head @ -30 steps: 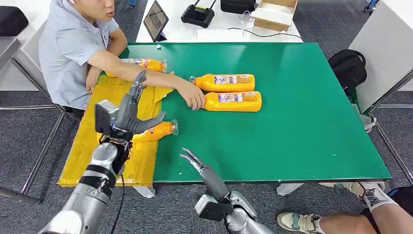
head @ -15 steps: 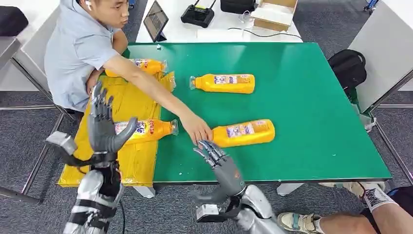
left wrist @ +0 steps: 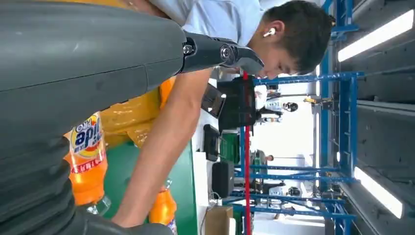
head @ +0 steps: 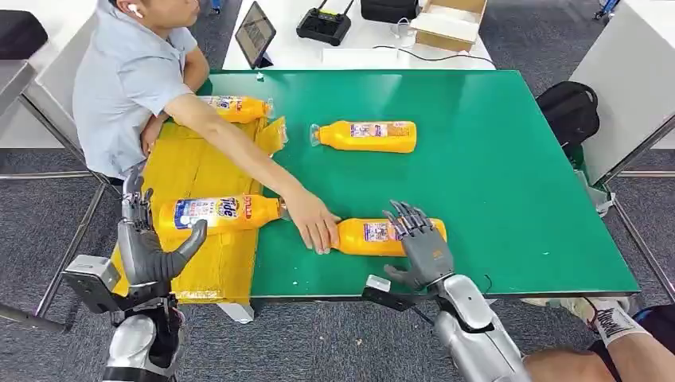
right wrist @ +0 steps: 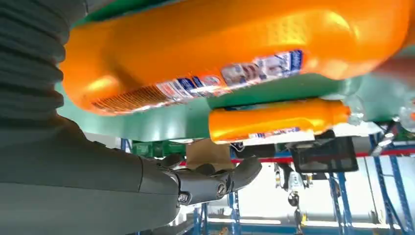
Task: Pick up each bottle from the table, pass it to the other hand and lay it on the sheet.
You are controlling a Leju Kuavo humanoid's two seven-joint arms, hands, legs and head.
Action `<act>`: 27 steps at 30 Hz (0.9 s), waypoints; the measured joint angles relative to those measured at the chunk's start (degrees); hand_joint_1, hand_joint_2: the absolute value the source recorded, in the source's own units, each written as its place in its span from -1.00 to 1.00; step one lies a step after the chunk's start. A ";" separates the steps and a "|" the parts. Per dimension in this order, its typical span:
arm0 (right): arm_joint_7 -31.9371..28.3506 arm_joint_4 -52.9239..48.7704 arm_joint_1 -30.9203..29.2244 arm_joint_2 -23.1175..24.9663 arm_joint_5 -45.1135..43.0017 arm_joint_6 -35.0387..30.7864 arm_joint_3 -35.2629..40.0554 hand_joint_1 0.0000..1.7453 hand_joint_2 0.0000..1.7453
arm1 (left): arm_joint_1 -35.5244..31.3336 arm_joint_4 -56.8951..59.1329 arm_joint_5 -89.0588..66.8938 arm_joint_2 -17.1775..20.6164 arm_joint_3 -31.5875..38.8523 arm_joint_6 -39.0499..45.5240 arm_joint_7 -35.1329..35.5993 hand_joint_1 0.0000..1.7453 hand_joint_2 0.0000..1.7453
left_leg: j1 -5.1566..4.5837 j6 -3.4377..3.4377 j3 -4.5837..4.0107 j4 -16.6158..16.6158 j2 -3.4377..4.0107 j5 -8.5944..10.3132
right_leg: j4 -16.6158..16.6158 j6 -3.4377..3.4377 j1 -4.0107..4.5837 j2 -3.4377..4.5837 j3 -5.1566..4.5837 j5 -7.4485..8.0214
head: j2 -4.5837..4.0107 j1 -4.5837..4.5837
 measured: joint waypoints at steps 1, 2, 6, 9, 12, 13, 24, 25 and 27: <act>0.05 0.20 -0.12 -0.04 0.00 0.02 -0.09 -1.00 1.00 | 0.03 -0.02 0.00 0.00 0.04 0.00 0.00 -1.00 1.00 | 0.00 0.00 0.00 0.00 0.00 0.00 | 0.00 0.00 0.00 0.00 0.00 0.00 | 0.00 0.00; 0.07 0.42 -0.24 -0.09 0.00 0.02 -0.18 -1.00 1.00 | 0.06 -0.04 0.00 0.00 0.07 0.00 0.00 -1.00 1.00 | 0.00 0.00 0.00 0.00 0.00 0.00 | 0.00 0.00 0.00 0.00 0.00 0.00 | 0.00 0.00; 0.11 1.12 -0.56 -0.15 0.05 0.04 -0.35 -1.00 1.00 | 0.16 -0.39 0.00 0.00 0.22 0.00 0.02 -1.00 1.00 | 0.00 0.00 -0.01 0.00 0.00 -0.01 | -0.01 0.00 0.00 0.00 0.00 0.00 | 0.00 0.00; 0.31 1.51 -0.76 -0.20 0.18 0.13 -0.37 -1.00 1.00 | 0.19 -0.46 -0.02 0.00 0.28 0.02 0.07 -1.00 1.00 | 0.00 0.00 0.00 0.00 0.00 -0.01 | -0.01 0.00 0.00 0.00 0.00 0.00 | 0.00 -0.02; 2.88 2.23 -1.11 -0.39 1.25 1.66 -0.35 -1.00 1.00 | 0.19 -0.46 -0.74 0.00 0.31 0.50 0.83 -1.00 1.00 | 0.00 0.00 -0.01 0.00 0.00 -0.01 | -0.01 0.00 0.00 0.00 0.00 0.00 | 0.00 0.00; 3.82 2.60 -1.36 -0.46 1.53 2.30 -0.35 -1.00 1.00 | 0.19 -0.46 -0.92 0.00 0.31 0.61 1.05 -1.00 1.00 | 0.00 0.00 0.00 0.00 0.00 -0.01 | -0.01 0.00 0.00 0.00 0.00 0.00 | 0.00 0.00; 13.84 10.71 -7.51 -0.83 8.50 5.35 -0.31 -1.00 1.00 | 0.17 -0.11 -3.02 0.44 0.61 1.38 3.28 -1.00 1.00 | 0.00 0.01 0.02 0.00 0.01 0.00 | -0.01 0.00 0.00 0.00 0.01 0.00 | 0.00 0.00; 14.21 11.39 -8.25 -0.83 8.66 6.32 -0.31 -1.00 1.00 | 0.17 0.02 -3.08 0.46 0.63 1.38 3.45 -1.00 1.00 | 0.00 0.01 0.04 0.00 0.02 0.00 | -0.01 0.00 0.00 0.01 0.02 0.00 | 0.00 -0.02; 15.06 12.87 -9.70 -0.83 9.38 7.93 -0.28 -1.00 1.00 | 0.16 0.28 -3.08 0.46 0.68 1.27 4.06 -1.00 1.00 | 0.00 0.01 0.07 0.00 0.02 0.01 | -0.02 0.00 0.00 0.01 0.04 0.01 | 0.00 -0.02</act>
